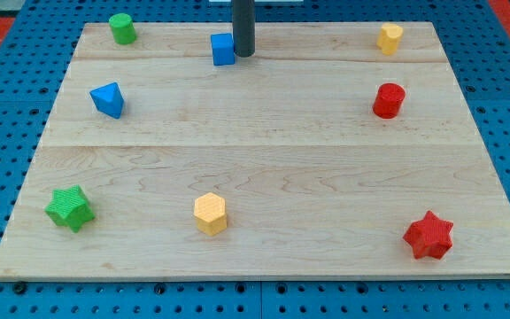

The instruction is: Move the blue cube diagonally to the top right of the blue triangle

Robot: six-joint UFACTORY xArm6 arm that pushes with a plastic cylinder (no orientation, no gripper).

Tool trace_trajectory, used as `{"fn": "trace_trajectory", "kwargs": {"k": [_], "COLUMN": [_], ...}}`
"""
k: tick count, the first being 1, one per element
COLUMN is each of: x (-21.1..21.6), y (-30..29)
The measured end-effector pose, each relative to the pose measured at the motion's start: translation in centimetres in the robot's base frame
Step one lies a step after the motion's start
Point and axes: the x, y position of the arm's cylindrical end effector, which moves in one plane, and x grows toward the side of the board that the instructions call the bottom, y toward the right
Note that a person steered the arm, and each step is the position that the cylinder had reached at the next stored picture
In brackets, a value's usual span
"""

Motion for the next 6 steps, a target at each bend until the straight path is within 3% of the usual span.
{"fn": "trace_trajectory", "kwargs": {"k": [1,2,4,6], "x": [-0.5,-3.6,0.0,-2.0], "y": [-3.5,-4.1,-4.4,-10.7]}}
